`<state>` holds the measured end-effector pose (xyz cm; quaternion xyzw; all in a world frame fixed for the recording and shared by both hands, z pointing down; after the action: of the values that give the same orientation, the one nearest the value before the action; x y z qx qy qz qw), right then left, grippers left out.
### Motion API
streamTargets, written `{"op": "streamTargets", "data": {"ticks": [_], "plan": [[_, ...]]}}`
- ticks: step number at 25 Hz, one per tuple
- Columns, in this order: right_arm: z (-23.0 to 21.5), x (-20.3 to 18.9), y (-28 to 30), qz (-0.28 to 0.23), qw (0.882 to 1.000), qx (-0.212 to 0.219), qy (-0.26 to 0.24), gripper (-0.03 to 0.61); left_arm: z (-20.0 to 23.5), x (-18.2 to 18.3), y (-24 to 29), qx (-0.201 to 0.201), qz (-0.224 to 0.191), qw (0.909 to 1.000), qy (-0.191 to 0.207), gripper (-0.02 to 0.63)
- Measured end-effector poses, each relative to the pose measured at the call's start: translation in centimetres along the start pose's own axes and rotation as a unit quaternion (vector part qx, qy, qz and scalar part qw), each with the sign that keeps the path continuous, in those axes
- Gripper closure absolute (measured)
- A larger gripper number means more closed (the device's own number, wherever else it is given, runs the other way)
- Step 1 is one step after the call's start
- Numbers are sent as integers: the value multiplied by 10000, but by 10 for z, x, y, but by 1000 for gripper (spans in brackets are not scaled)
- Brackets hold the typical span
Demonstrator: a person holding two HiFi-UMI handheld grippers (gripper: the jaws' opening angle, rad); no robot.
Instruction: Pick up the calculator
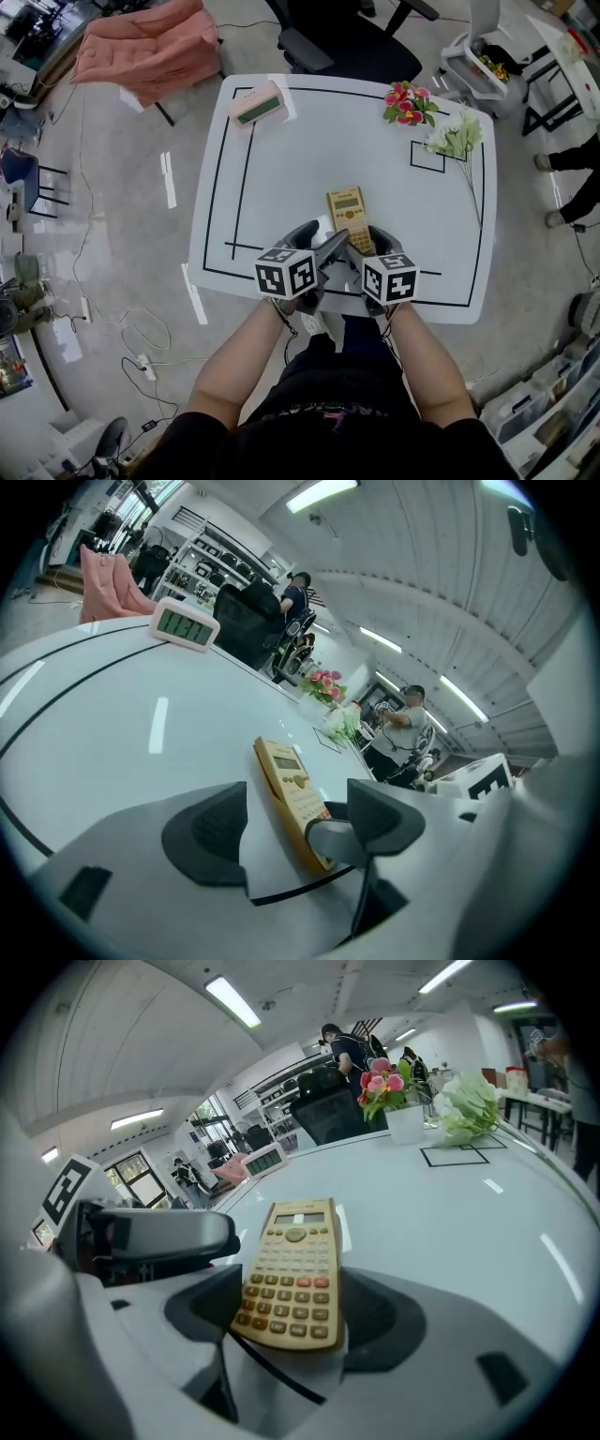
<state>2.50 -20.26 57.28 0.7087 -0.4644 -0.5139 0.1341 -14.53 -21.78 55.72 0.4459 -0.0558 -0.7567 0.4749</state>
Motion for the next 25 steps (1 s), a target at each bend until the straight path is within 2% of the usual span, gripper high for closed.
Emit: {"op": "streamTargets", "data": {"ticks": [5, 14, 18, 22, 25], "plan": [[-2, 2, 0, 44, 9999, 95, 39, 250, 3, -1, 19, -31, 170, 9994, -287, 284], [-7, 2, -1, 130, 9996, 246, 54, 250, -5, 6, 46, 171, 504, 9982, -287, 325], [-7, 4, -3, 121, 9994, 297, 107, 250, -6, 8, 49, 320, 486, 9975, -390, 338], [-11, 4, -2, 82, 9990, 367, 253, 250, 1, 9, 50, 382, 290, 9955, -814, 462], [-12, 5, -3, 100, 9987, 410, 295, 250, 2, 8, 49, 344, 172, 9936, -1060, 486]]}}
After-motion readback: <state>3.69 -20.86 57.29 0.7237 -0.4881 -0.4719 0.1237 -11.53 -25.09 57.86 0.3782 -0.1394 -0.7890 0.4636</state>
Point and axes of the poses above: the fingertips, and each gripper's own axes: y forward along the fingers, z to its left, x out of its top, the point moved 10 cm from there along -y, backward along the fingers, and after that the axes turned 3 degrees about y, right-handed, at the moved point
